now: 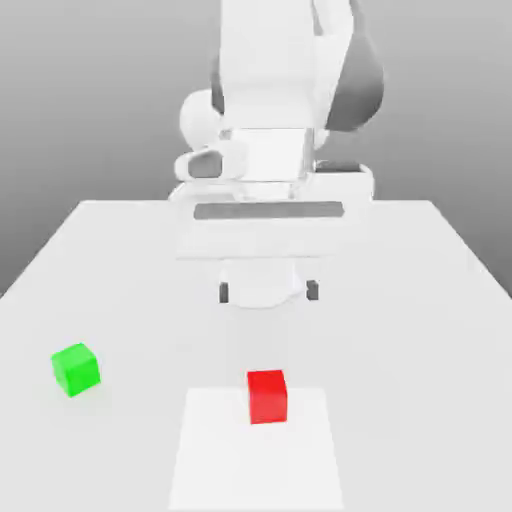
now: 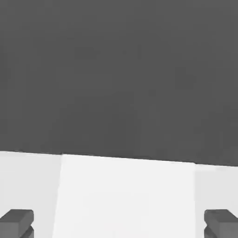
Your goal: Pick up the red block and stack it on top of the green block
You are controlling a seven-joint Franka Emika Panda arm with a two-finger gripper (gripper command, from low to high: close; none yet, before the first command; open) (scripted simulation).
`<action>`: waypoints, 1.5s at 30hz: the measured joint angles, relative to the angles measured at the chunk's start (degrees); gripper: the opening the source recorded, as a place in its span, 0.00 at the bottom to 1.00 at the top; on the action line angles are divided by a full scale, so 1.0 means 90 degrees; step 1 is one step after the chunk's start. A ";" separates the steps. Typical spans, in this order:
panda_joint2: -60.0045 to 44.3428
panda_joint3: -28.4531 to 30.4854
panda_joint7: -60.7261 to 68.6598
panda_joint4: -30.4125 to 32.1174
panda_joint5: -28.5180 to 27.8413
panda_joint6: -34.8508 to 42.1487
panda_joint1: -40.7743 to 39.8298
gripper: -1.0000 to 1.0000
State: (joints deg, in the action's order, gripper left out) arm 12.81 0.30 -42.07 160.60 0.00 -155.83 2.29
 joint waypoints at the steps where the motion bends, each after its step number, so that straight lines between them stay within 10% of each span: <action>1: -0.0274 -0.0001 0.0030 0.0215 -0.0003 -0.0189 0.0015 0.50; 9: -0.2487 -0.0021 0.0095 0.0380 0.0011 -0.1976 0.0033 0.50; 10: -0.2637 -0.0026 0.0094 0.0360 0.0010 -0.2105 0.0027 0.00; 24: -0.1173 0.0006 0.0075 0.0568 -0.0014 -0.0849 0.0056 0.00; 37: -0.0711 0.2586 0.2150 -0.0143 -0.0620 0.0279 -0.2495 0.00; 43: -0.1951 0.2467 0.3268 -0.0243 0.0749 -0.0762 -0.2599 0.00; 44: -0.2128 0.2342 0.3437 -0.0253 0.0980 -0.0910 -0.2680 1.00; 45: -0.2128 0.2342 0.3437 -0.0253 0.0980 -0.0910 -0.2680 1.00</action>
State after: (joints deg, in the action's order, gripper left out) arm -6.34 21.38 -11.14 158.32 8.82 -164.02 -21.84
